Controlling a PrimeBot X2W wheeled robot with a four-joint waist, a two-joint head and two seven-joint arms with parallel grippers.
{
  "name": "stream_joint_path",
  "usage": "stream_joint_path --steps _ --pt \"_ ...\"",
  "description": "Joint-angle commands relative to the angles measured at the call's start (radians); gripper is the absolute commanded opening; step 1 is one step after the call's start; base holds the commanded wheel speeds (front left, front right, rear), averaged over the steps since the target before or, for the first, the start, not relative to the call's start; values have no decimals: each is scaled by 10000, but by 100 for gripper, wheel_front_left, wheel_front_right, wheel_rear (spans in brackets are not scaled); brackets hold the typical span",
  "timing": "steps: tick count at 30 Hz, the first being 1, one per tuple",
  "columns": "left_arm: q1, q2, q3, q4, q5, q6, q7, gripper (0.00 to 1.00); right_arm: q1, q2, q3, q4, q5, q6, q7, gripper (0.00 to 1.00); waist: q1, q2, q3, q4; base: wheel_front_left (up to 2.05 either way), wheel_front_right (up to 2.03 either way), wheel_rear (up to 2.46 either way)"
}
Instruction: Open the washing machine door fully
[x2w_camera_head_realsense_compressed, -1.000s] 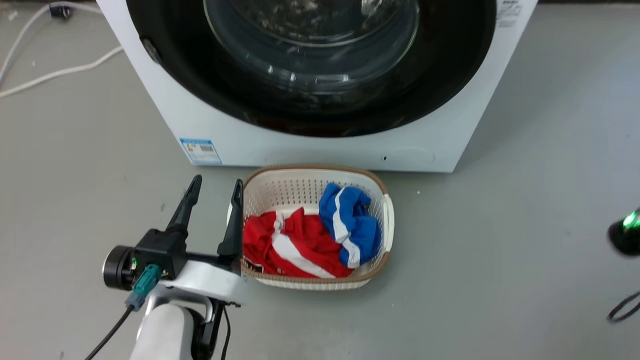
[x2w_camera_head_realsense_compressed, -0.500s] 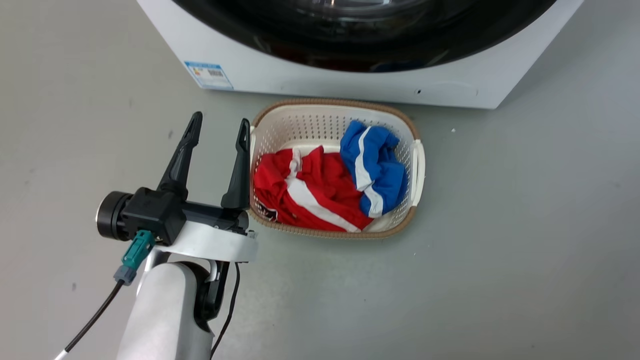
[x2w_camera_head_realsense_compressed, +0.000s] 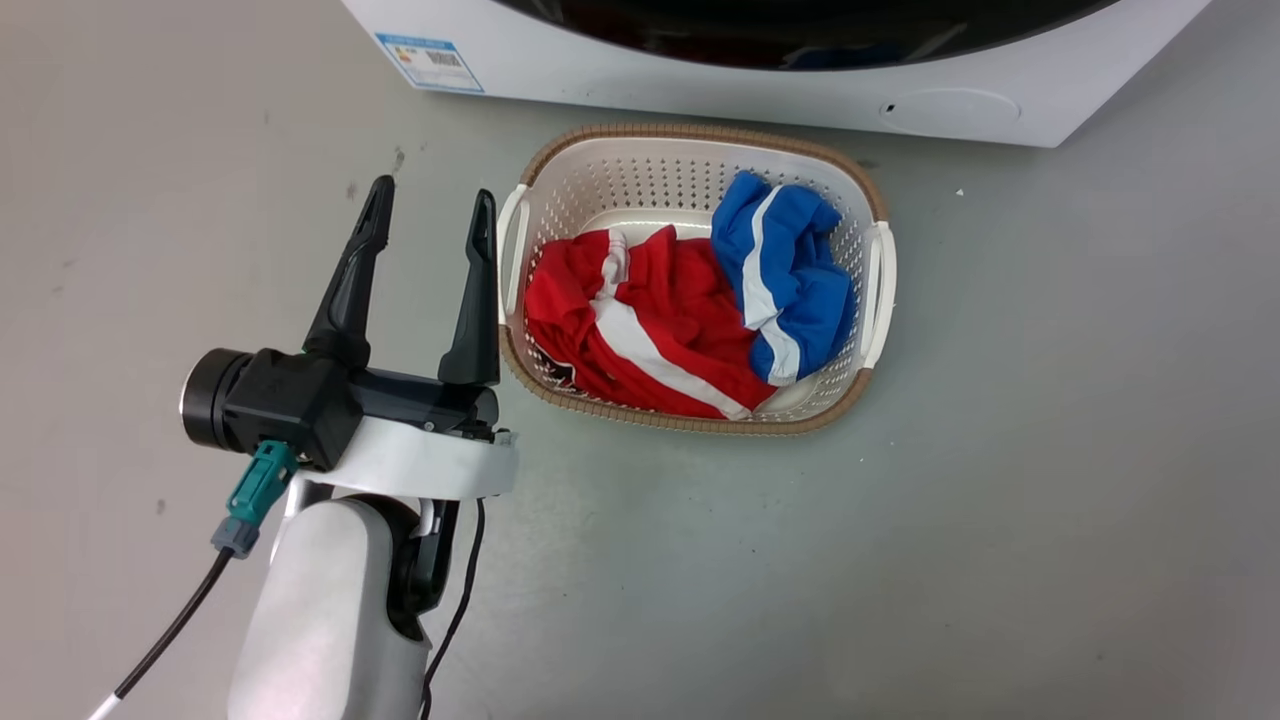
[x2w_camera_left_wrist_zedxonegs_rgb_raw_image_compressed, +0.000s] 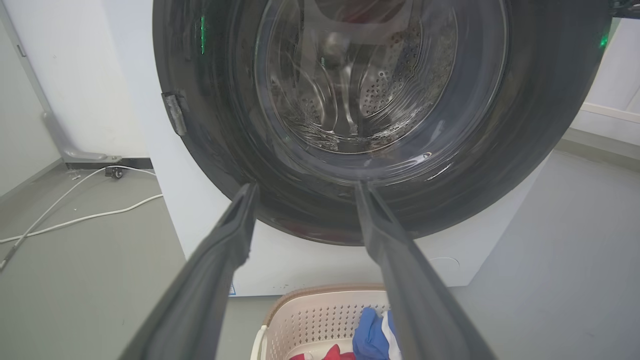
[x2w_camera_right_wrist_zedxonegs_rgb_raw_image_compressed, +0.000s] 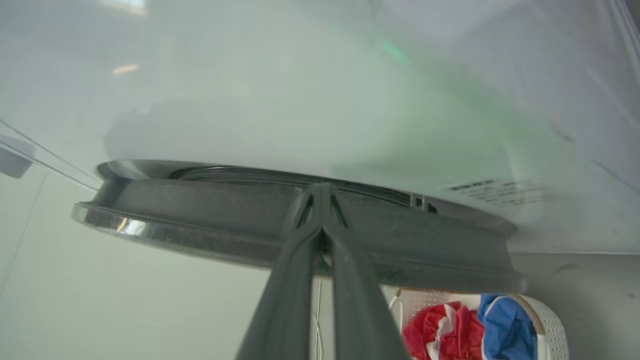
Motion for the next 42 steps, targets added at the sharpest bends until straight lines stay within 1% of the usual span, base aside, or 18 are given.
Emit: stream_joint_path --steps 1,6,12,18,23,29,36,42 --pt "-159 -14 -11 -50 -37 65 -26 100 -285 183 229 189 -154 0 75 0 -2 0 108 56 0 0 0" --pt "-232 -17 -88 -97 -84 126 -27 100 -1082 651 851 850 -576 0 81 0 -2 0 322 115 0 0 0" --pt "-274 -16 -161 -93 -153 169 -27 100 -1462 1116 1281 1329 -760 0 395 0 -2 0 457 153 0 0 0" --pt "-219 -16 -230 22 -110 179 -27 100 -1112 1177 1449 1274 -607 14 1022 0 -2 0 239 124 0 0 0" --pt "9 -16 -182 181 37 49 -27 100 -325 1149 1599 839 -400 13 1625 0 -2 0 -228 -35 0 0 0" --pt "291 -17 -105 438 263 -136 -26 100 927 1045 1720 127 -118 11 1898 0 -2 0 -959 -254 0 0 0" --pt "815 -15 -29 760 253 -270 -26 100 2757 1300 2148 -1293 230 11 2037 0 -2 0 -1917 -470 0 0 0" --pt "1317 -15 -50 1015 203 -319 -27 100 4173 1315 2575 -2697 565 13 1901 0 -2 0 -2622 -546 0 0 0"
